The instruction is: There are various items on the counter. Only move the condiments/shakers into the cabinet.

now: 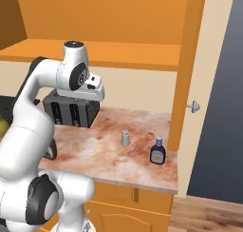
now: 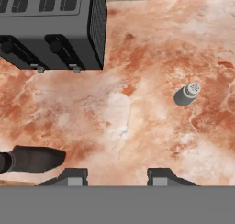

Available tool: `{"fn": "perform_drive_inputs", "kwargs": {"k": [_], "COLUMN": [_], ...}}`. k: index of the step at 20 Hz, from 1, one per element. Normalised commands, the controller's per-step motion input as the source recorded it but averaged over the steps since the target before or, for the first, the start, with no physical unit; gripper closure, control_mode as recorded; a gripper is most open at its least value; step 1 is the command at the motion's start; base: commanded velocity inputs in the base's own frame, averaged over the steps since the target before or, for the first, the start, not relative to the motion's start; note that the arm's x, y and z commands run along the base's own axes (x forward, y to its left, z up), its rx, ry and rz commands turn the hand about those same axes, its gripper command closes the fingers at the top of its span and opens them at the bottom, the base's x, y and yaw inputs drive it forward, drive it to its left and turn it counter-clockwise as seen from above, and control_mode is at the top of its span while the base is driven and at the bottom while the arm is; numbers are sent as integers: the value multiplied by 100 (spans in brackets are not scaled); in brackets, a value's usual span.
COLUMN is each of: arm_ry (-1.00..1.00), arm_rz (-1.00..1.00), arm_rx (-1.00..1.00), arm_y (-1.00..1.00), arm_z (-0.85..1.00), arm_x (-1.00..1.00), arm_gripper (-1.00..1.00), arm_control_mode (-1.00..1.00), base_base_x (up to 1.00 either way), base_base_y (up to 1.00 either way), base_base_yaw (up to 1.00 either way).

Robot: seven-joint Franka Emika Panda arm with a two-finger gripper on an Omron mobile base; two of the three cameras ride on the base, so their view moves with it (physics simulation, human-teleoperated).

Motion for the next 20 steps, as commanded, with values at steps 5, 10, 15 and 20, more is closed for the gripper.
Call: {"fn": "perform_drive_inputs", "kwargs": {"k": [5,10,15,20], "arm_ry": [0,-7,1,1], "arm_rz": [0,3,3,7], "arm_rx": [0,-9,-7,2], "arm_y": [0,14,28,45], "arm_z": [0,-19,-84,-89], "arm_x": [0,-19,0,-4], "arm_gripper": [-100,-100,-100,-100], "arm_control_mode": [-100,-100,-100,-100], "base_base_x": [0,0,0,0], "base_base_y": [0,0,0,0], "base_base_yaw": [0,0,0,0]}}
